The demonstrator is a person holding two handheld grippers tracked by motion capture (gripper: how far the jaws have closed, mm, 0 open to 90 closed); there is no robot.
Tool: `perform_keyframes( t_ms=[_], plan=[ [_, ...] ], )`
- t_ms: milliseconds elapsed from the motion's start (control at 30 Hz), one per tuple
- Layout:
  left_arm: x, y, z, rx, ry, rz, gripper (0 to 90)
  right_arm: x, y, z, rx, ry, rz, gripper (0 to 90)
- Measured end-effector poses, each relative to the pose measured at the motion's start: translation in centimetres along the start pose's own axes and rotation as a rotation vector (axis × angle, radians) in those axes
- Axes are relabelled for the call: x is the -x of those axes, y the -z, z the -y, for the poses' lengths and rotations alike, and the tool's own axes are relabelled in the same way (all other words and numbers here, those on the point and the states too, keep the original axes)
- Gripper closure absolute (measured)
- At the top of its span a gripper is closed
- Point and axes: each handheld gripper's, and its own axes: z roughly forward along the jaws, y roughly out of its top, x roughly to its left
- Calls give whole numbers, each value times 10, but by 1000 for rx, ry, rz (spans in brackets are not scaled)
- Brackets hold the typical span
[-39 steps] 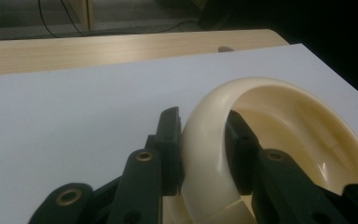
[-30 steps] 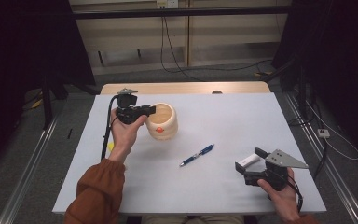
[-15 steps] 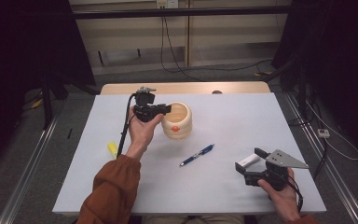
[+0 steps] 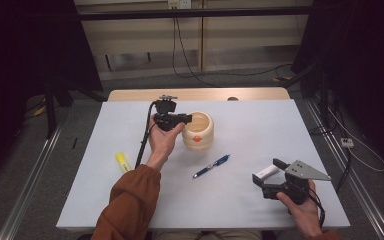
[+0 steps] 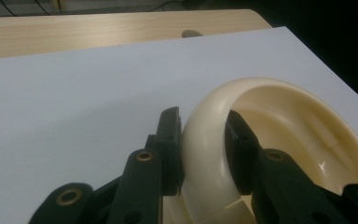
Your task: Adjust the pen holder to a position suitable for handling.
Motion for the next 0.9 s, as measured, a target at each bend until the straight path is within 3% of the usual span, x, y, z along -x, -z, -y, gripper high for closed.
perform_keyframes(
  t_ms=[400,500,567,833,900],
  plan=[
    [-1,-19,7,-48,11,-15,711,0,1,0,0,0,1,65],
    [-3,-23,10,-60,0,-40,711,0,1,0,0,0,1,64],
    [-6,-24,10,-49,12,-28,713,0,1,0,0,1,-1,65],
    [-7,-25,10,-45,-8,-11,708,0,0,0,0,3,-3,64],
    [-8,-25,10,-50,-20,-13,659,0,0,0,0,1,-1,64]
  ],
)
